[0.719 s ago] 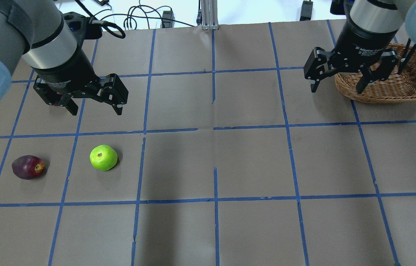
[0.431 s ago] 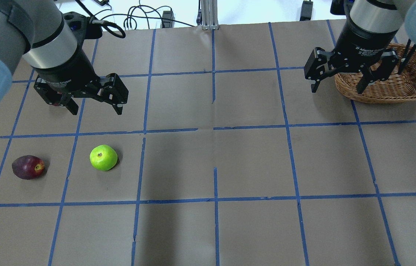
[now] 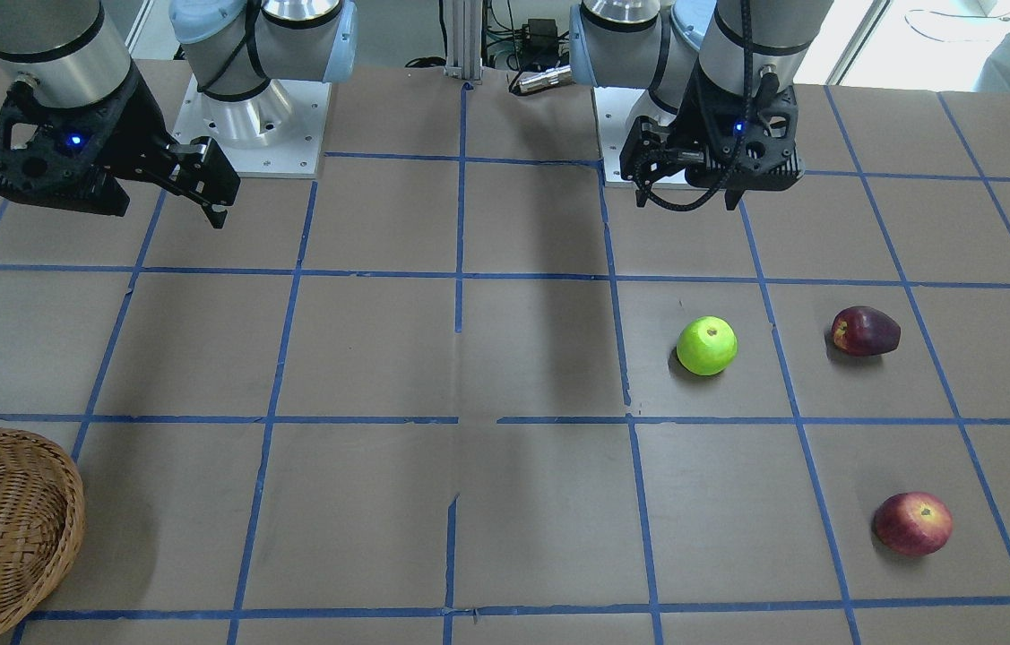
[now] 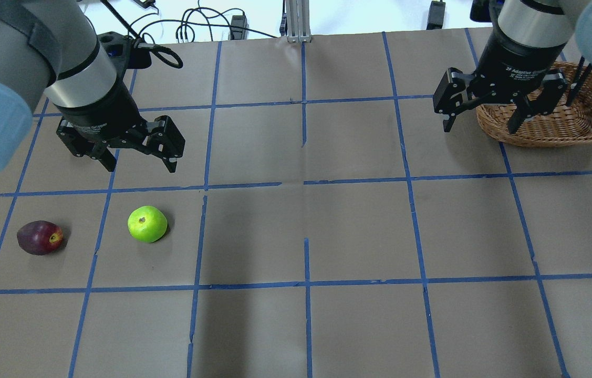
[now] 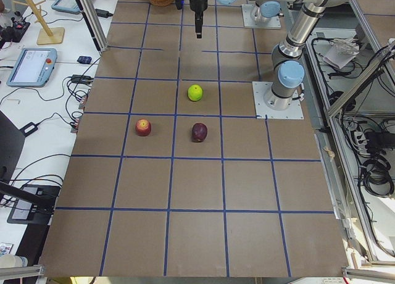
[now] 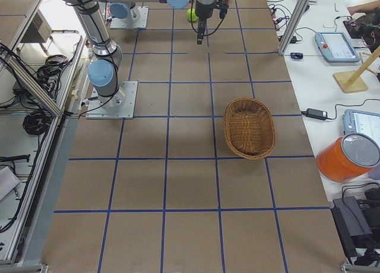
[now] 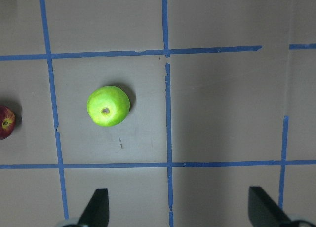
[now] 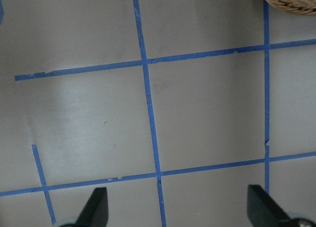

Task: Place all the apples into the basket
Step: 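Move the left gripper down toward the green apple, then grasp the green apple with the left gripper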

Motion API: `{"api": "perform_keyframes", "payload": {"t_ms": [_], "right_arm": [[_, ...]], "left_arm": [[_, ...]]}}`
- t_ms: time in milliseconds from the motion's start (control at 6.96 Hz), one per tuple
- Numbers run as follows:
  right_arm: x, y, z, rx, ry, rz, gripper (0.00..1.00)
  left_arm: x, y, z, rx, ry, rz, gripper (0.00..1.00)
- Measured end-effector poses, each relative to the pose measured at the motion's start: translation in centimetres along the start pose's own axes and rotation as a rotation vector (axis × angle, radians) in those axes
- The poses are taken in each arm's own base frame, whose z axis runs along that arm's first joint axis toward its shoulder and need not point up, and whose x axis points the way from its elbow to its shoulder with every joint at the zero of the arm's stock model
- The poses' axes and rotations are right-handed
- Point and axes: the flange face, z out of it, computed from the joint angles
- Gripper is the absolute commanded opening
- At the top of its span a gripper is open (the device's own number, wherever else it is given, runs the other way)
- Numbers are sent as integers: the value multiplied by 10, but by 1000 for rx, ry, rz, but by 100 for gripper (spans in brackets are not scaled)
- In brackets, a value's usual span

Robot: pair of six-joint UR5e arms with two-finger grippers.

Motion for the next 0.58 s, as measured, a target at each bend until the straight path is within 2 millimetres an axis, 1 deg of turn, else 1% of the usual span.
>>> {"api": "perform_keyframes", "payload": {"t_ms": [144, 288, 431, 575], "right_arm": [[0, 0, 0, 0, 1, -1, 100], [0, 0, 0, 0, 2, -2, 100], [0, 0, 0, 2, 2, -2, 100], [0, -1, 0, 4, 2, -1, 100]], "left_arm": [[-21, -17, 45, 17, 2, 20, 100], [-47, -33, 99, 52, -2, 45, 100], [-71, -44, 147, 61, -3, 61, 100], [-88, -52, 183, 49, 0, 58, 100]]}}
